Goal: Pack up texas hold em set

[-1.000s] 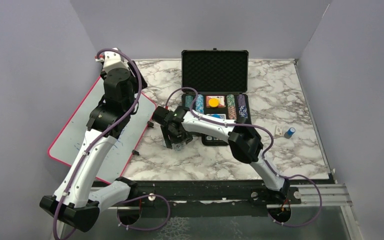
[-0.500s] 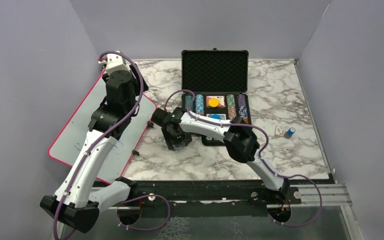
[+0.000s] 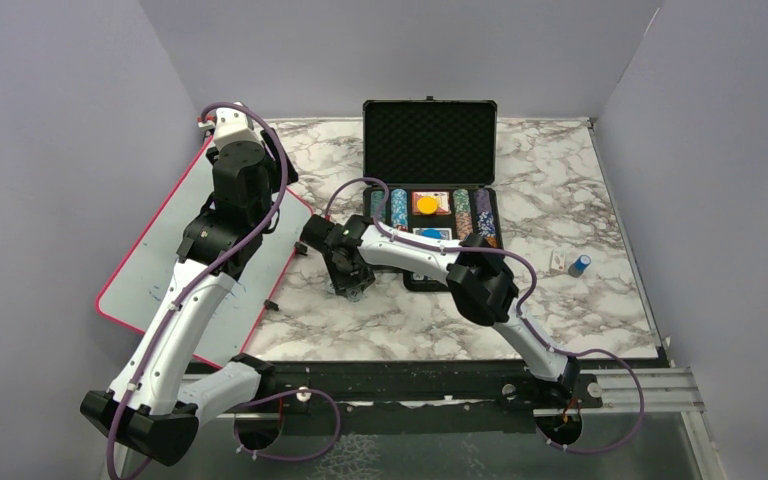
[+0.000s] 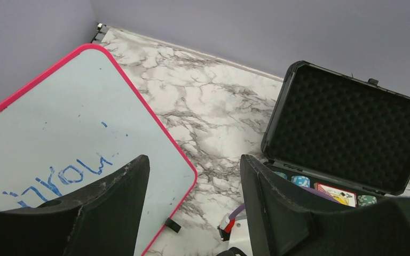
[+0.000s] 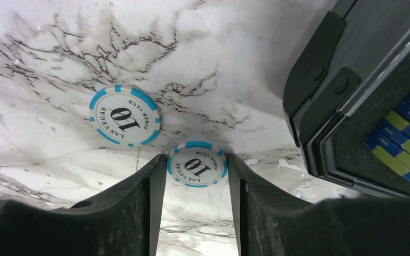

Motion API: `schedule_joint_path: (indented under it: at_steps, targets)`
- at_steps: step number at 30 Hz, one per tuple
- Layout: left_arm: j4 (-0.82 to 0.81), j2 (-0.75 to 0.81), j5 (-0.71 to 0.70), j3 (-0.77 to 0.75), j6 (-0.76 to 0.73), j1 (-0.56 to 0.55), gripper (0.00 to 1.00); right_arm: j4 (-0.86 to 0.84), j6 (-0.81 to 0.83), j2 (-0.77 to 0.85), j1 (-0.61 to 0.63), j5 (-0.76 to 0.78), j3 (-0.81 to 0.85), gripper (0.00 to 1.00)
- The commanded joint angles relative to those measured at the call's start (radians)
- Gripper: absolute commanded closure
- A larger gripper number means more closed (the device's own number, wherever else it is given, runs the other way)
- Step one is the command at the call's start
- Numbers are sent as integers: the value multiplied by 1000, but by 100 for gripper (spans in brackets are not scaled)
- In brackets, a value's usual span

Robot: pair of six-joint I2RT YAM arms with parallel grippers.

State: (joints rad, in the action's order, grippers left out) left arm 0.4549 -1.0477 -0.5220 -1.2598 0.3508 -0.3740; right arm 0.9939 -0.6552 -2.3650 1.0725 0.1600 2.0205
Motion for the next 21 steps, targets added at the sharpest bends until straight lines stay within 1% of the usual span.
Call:
schedule_joint_path:
  at_steps: [1,7,13,21]
  targets:
    - [-12,14,16,7,-1,6,34,-8,-11,-38,2,14,-26,55]
    - [-10,13,16,2,-4,6,34,17,-16,-3,2,43,-6,56]
    - [-9,10,14,-11,-9,6,34,18,-7,37,3,46,50,54]
    - [-6,4,10,-19,-14,6,34,-5,8,25,4,29,112,52]
